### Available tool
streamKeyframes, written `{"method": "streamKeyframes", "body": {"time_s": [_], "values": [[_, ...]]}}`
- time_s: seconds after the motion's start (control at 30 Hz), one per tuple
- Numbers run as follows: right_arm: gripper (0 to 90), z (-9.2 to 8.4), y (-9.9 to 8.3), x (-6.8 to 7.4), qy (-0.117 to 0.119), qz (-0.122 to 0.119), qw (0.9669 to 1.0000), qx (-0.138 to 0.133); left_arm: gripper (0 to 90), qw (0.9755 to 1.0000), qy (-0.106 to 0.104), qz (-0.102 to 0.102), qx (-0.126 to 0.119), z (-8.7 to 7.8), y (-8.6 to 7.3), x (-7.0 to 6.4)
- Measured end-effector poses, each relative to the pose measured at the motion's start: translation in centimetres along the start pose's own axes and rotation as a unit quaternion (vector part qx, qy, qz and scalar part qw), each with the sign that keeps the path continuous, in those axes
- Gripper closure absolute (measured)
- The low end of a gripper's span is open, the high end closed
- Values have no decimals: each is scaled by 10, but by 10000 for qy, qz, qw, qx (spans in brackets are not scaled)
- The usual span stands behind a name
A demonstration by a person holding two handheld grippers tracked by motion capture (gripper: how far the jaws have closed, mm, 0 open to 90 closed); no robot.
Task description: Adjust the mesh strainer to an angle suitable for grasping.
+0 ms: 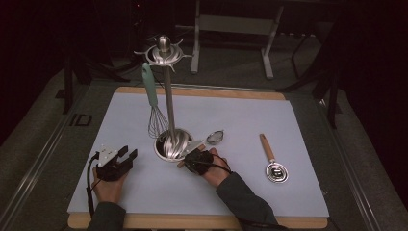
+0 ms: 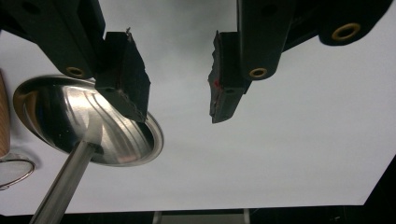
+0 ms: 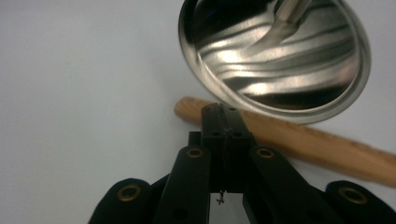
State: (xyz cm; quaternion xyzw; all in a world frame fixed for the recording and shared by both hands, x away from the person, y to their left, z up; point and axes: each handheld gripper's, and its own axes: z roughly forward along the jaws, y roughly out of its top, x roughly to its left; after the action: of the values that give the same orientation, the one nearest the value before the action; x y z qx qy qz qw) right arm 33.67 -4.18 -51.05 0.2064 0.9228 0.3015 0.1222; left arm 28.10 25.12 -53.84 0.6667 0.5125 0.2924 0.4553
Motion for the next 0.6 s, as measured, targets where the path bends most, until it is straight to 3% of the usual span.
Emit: {"method": "streamKeyframes", "body": {"time_s": [0.17,0.3,0.37,0.47,0.6], "values": [[900,-11,3,-14,-129,163,9997,-134,578,10000,2,6,3,0,0,0],[900,-23,6,-43,-433,475,9976,-245,578,10000,6,14,6,0,0,0],[900,-24,6,-48,-487,509,9973,-222,578,10000,6,14,2,0,0,0],[900,-19,6,-76,-749,789,9941,-16,578,10000,11,4,3,0,0,0],[900,-11,5,-87,-776,919,9926,140,578,10000,7,-2,3,0,0,0]]}}
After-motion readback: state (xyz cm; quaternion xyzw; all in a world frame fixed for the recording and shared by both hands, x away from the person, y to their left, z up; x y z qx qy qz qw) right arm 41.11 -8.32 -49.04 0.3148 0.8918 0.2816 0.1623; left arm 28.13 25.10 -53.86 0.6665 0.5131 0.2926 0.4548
